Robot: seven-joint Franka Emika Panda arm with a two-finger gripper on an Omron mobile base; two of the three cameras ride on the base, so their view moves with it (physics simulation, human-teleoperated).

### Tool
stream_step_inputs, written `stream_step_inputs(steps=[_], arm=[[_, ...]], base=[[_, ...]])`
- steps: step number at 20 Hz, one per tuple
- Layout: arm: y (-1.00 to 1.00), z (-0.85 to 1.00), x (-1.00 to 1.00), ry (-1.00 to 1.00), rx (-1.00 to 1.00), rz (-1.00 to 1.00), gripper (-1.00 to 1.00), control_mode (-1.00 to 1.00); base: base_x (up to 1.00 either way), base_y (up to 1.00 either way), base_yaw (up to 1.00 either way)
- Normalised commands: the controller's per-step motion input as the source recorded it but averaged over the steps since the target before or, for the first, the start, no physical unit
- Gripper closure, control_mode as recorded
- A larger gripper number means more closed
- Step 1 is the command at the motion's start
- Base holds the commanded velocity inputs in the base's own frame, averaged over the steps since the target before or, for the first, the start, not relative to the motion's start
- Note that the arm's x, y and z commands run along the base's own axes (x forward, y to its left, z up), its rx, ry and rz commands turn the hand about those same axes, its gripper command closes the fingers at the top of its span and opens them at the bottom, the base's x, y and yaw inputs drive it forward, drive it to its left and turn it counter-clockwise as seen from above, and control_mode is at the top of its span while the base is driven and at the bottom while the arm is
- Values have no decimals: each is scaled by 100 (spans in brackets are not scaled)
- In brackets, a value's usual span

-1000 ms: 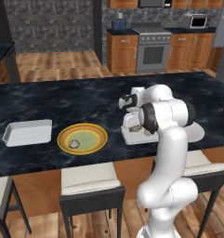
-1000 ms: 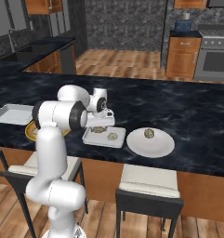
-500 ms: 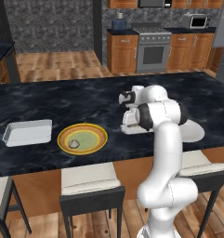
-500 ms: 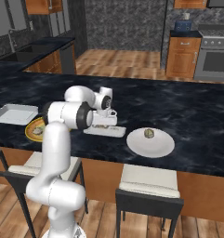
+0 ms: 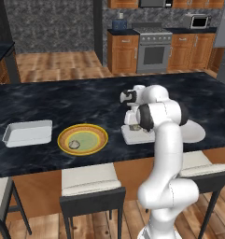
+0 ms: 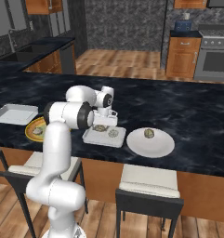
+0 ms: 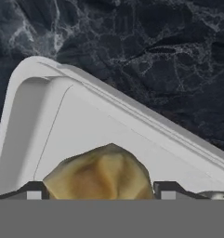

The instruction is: Place two dumplings into each of the tupperware containers and then place the containers in the fridge.

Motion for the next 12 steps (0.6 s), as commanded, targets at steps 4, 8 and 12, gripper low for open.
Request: stream_step_inputs(steps=[4,8,12], arm=[[0,0,-33,2,0,0,100,-100],[0,0,-37,0,0,0,100,-100],[0,-3,-14,3,0,0,100,-100]], base=[[0,0,0],[0,0,0],[0,0,0]])
